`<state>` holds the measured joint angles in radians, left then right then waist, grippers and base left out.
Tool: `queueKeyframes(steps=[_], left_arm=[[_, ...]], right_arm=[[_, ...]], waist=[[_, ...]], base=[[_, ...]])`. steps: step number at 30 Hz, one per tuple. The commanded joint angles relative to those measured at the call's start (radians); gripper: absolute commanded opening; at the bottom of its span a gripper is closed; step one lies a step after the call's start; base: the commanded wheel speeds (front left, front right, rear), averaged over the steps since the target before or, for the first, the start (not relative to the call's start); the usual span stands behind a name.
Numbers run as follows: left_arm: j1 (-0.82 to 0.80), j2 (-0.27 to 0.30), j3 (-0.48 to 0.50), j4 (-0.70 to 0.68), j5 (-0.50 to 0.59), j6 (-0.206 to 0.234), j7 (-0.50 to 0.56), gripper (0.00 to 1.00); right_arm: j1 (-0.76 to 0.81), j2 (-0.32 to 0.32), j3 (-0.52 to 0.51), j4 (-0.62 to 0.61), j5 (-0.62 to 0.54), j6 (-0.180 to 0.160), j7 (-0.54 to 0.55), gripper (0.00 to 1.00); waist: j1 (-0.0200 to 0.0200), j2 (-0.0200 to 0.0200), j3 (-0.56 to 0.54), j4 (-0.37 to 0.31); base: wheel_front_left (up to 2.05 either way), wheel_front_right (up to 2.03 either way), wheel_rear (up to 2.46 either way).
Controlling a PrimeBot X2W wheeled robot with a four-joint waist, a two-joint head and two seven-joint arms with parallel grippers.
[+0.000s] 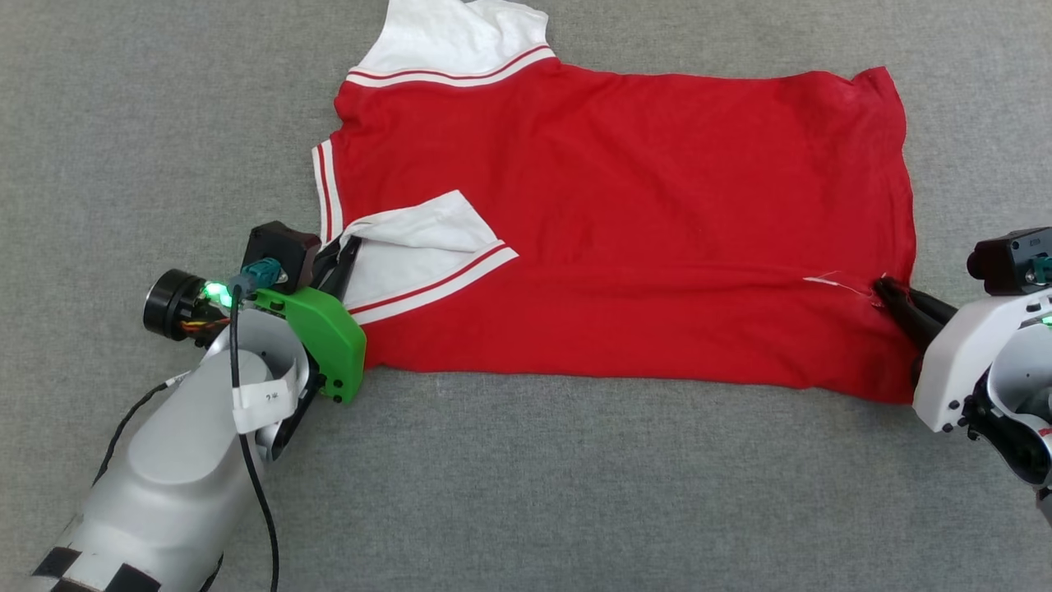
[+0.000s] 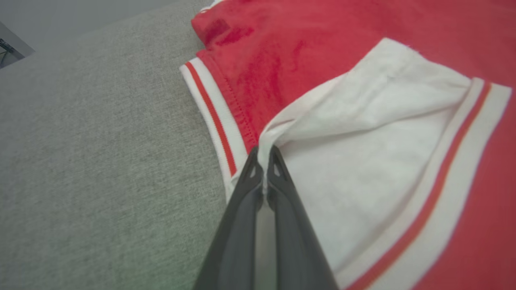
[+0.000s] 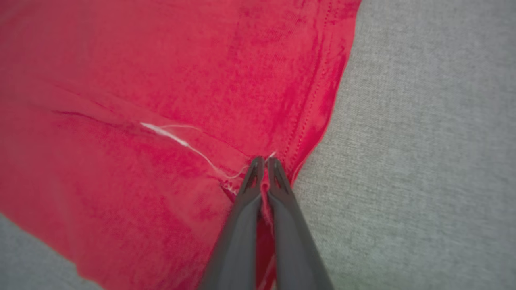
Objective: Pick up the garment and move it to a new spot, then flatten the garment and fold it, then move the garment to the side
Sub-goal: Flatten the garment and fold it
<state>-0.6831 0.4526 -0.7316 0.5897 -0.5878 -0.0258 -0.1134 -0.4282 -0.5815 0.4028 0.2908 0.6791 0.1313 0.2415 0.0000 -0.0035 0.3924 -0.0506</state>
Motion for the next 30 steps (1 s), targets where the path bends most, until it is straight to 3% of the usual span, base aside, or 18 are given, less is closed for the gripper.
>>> queueKeyframes(steps=[1, 6, 7, 8, 9, 15, 21, 22, 30], left_arm=[[-0.01, -0.016, -0.01, 0.033, 0.004, -0.012, 0.0, 0.0], [-0.022, -0.044, -0.023, 0.115, 0.002, -0.033, -0.029, 0.0], [-0.025, -0.051, -0.024, 0.129, -0.001, -0.037, -0.035, 0.38], [-0.028, -0.054, -0.024, 0.139, -0.003, -0.04, -0.039, 0.86], [-0.032, -0.057, -0.024, 0.149, -0.003, -0.042, -0.048, 1.0], [-0.055, -0.042, -0.017, 0.157, -0.003, -0.05, -0.082, 1.0], [-0.078, 0.007, 0.006, 0.096, -0.054, -0.072, -0.021, 1.0], [-0.089, 0.034, 0.009, 0.049, -0.102, -0.087, 0.071, 1.0], [-0.142, 0.119, -0.065, -0.115, -0.234, -0.103, 0.469, 1.0]], right_arm=[[-0.016, 0.0, 0.018, 0.018, 0.01, -0.001, -0.008, 0.0], [-0.037, -0.003, 0.04, 0.057, 0.026, -0.001, -0.055, 0.0], [-0.041, -0.003, 0.04, 0.067, 0.028, -0.001, -0.064, 0.41], [-0.043, -0.004, 0.042, 0.07, 0.031, -0.001, -0.07, 0.76], [-0.045, -0.006, 0.038, 0.074, 0.031, -0.001, -0.086, 1.0], [-0.014, -0.023, 0.004, 0.068, 0.026, -0.001, -0.154, 1.0], [0.041, -0.041, -0.038, 0.024, 0.016, -0.001, -0.16, 1.0], [0.064, -0.042, -0.057, -0.001, 0.007, -0.001, -0.148, 1.0], [0.107, -0.02, -0.1, -0.054, -0.019, -0.001, -0.105, 1.0]], waist=[[0.0, 0.0035, 0.001, 0.002], [0.0, 0.0035, -0.011, 0.005], [0.0, 0.0035, -0.019, 0.007], [0.0, 0.0035, -0.025, 0.009], [0.0, 0.0035, -0.036, 0.012], [0.0, 0.0035, -0.106, 0.033], [0.0, 0.0035, -0.163, 0.045], [0.0, 0.0035, -0.18, 0.047], [0.0, 0.0035, -0.195, 0.048]], base=[[0.0, 0.0, 0.0], [0.0, 0.0, 0.0], [0.0, 0.0, 0.0], [0.0, 0.0, 0.0], [0.0, 0.0, 0.0], [0.0, 0.0, 0.0], [0.0, 0.0, 0.0], [0.0, 0.0, 0.0], [0.0, 0.0, 0.0]])
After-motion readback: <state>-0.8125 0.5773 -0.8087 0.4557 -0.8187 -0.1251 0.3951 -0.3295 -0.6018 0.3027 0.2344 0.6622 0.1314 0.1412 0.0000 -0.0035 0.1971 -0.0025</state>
